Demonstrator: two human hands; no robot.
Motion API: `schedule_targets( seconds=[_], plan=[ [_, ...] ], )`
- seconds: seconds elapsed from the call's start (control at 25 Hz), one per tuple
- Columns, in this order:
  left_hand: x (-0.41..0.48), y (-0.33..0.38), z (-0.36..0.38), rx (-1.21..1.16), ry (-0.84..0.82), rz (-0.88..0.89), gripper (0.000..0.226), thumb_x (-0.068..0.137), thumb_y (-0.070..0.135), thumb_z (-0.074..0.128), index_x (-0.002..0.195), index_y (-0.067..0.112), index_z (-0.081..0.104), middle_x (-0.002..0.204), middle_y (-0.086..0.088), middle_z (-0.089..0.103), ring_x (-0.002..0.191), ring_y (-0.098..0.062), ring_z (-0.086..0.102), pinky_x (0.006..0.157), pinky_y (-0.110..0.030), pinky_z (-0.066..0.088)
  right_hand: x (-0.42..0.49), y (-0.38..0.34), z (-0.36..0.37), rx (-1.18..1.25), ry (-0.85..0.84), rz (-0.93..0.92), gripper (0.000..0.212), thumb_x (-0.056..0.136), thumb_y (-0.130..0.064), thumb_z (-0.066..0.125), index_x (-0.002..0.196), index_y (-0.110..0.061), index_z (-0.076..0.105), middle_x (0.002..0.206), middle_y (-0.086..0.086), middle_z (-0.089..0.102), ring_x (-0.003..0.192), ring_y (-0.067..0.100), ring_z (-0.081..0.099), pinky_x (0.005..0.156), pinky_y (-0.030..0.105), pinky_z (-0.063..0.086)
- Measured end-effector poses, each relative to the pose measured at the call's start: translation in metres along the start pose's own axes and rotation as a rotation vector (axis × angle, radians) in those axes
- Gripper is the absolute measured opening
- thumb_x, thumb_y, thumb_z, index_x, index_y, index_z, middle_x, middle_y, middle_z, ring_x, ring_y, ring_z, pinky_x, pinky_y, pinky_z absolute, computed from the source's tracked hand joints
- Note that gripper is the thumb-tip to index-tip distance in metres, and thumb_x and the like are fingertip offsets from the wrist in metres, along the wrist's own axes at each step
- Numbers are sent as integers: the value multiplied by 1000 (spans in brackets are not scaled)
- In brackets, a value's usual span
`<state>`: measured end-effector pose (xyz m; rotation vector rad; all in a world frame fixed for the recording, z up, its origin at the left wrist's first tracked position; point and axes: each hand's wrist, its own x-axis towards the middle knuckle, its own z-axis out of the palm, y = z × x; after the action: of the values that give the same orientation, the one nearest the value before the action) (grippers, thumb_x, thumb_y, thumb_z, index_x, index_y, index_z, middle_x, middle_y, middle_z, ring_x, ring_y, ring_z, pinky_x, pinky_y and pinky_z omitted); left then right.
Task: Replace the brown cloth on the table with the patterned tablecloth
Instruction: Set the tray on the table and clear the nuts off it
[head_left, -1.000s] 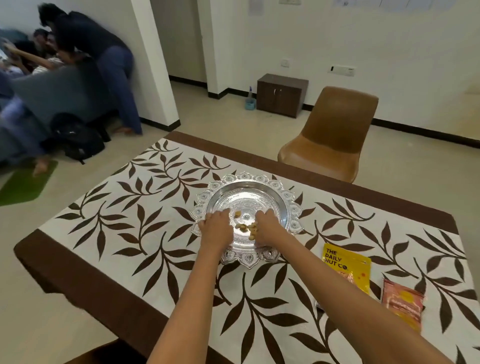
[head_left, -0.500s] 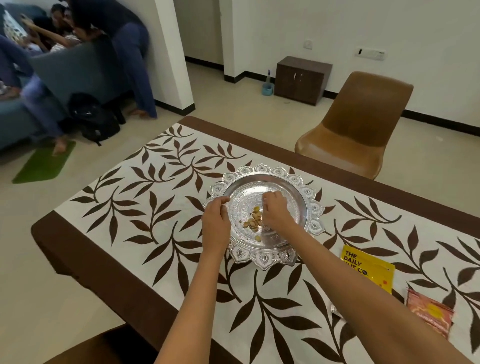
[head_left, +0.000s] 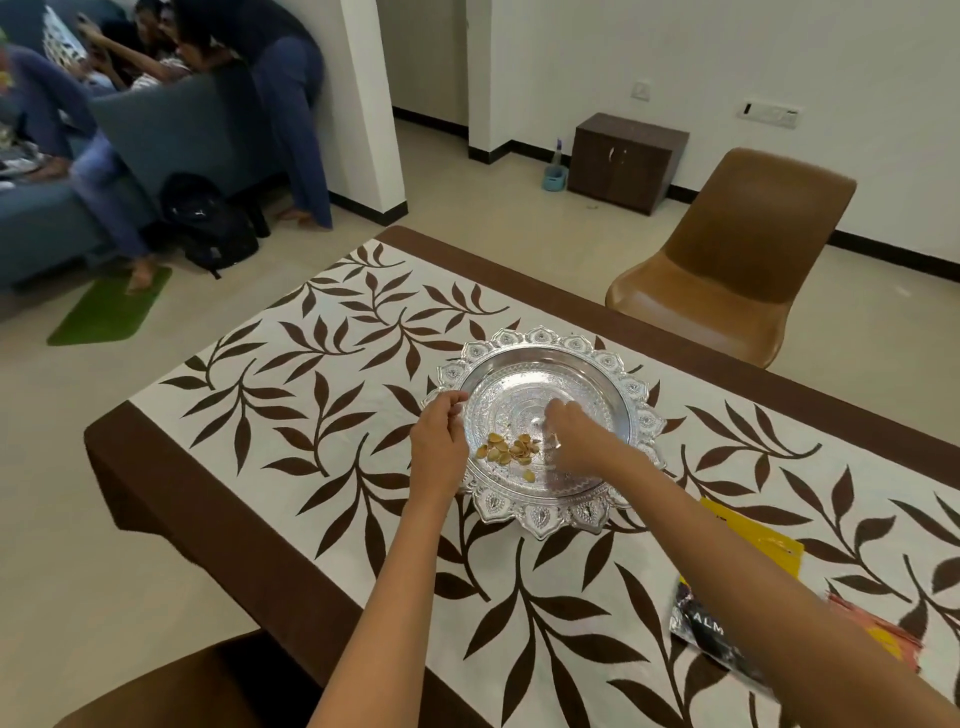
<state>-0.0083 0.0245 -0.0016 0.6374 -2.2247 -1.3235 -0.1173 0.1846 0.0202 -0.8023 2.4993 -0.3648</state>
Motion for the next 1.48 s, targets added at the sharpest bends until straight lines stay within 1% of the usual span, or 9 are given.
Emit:
schedule_targets(
  seconds=[0.16,0.36,0.48,0.68,0.92,1.12,1.24,1.36,1.48],
  plan=[
    [1,1,-1,-9,8,0,31,94,-1,48,117,16,61,111,1,61,104,-8,56,91,-22,49,-7,-42,25,60,-52,-175,43,88,-11,59,127,-6,40,120,12,44,92,19,46,74,28,40],
    [0,4,-5,-66,16,-15,29,96,2,46,118,15,59,112,1,61,104,-7,57,82,-10,48,13,-26,22,265,247,-217,35,96,-18,48,131,-11,46,123,10,45,109,21,46,93,33,41],
    [1,5,-3,-132,66,-67,30,97,3,42,118,17,59,113,2,62,105,-7,59,84,-14,48,18,-31,32,279,214,-204,41,102,-33,33,136,-13,43,126,10,41,119,24,38,102,40,35],
    [0,9,-2,-204,102,-140,34,99,3,38,118,22,59,117,7,59,110,-2,53,91,-16,43,11,-61,55,175,182,-411,26,100,-32,34,97,-10,47,93,4,44,81,19,41,76,33,38],
    [5,7,0,-149,92,-127,31,100,7,38,120,18,58,120,3,59,112,-9,54,93,-23,45,-20,-54,63,-49,287,-235,42,103,-41,27,91,-9,52,77,6,54,64,21,50,60,35,42],
    [6,15,2,-157,97,-172,27,101,14,38,119,18,58,114,3,60,101,-10,57,82,-21,48,-8,-48,48,61,183,-236,51,103,-36,36,67,-5,55,54,5,47,46,16,40,48,24,30],
    [6,34,8,-659,104,-383,23,101,18,42,112,16,62,103,4,63,96,-9,59,85,-22,47,5,-47,26,452,230,-36,50,101,-34,44,58,-9,50,51,3,46,44,16,42,47,15,30],
    [8,51,25,-1224,0,-745,23,99,27,47,105,13,64,99,-3,64,97,-15,59,92,-30,46,17,-63,3,1036,459,106,47,98,-36,46,58,-14,49,53,2,46,44,13,39,46,24,33],
    [7,56,42,-1437,-159,-933,34,100,38,39,94,13,61,91,-6,62,92,-19,61,87,-33,49,11,-84,4,1051,582,13,43,98,-34,47,61,-12,50,57,6,50,54,14,45,52,29,38]
  ],
)
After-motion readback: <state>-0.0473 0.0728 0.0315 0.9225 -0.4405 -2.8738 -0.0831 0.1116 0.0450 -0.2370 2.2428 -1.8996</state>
